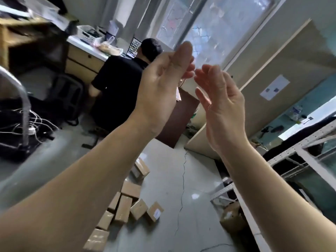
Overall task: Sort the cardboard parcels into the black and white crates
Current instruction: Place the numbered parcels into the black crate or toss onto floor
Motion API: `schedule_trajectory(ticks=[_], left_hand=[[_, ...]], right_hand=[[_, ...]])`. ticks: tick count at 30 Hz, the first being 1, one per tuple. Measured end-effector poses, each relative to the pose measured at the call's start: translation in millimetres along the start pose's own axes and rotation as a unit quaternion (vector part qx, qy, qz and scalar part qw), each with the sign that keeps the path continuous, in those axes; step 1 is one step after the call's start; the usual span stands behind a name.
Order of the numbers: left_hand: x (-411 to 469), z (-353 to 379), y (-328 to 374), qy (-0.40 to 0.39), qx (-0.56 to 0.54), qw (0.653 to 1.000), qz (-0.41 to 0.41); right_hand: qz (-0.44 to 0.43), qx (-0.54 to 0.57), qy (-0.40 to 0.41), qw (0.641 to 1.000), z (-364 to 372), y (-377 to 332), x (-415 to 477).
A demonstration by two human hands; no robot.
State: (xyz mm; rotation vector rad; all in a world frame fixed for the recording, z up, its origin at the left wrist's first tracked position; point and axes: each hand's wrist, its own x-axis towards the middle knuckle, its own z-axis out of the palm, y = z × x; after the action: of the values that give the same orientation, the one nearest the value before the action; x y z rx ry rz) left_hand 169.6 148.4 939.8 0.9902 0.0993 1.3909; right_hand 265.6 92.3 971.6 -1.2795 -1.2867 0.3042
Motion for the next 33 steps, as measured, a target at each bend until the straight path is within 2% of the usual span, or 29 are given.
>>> schedule_trajectory(ticks=[8, 13, 21, 26, 33], left_hand=[[-24.4, -67.7, -72.0, 0.093, 0.081, 0.991, -0.06], [-51.1, -103.5, -143.5, 0.169, 0.144, 0.97, -0.101], [-106.2, -147.5, -238.5, 0.267, 0.211, 0.93, -0.139], [-134.0, -180.9, -278.1, 0.319, 0.209, 0.91, -0.163], [-140.6, -226.7, -325.1, 0.35, 0.205, 0.891, -0.204]], right_hand=[[0.086, -0.026, -0.104, 0.99, 20.1, 104.4, -10.0], [0.147, -0.037, -0.158, 0.976, 15.6, 187.9, -19.0], [0.195, -0.064, -0.251, 0.946, 5.0, 316.8, -58.6], [0.246, -0.059, -0.271, 0.929, 10.7, 377.2, -79.1], [0.281, -0.052, -0.268, 0.92, 35.8, 434.6, -87.1]])
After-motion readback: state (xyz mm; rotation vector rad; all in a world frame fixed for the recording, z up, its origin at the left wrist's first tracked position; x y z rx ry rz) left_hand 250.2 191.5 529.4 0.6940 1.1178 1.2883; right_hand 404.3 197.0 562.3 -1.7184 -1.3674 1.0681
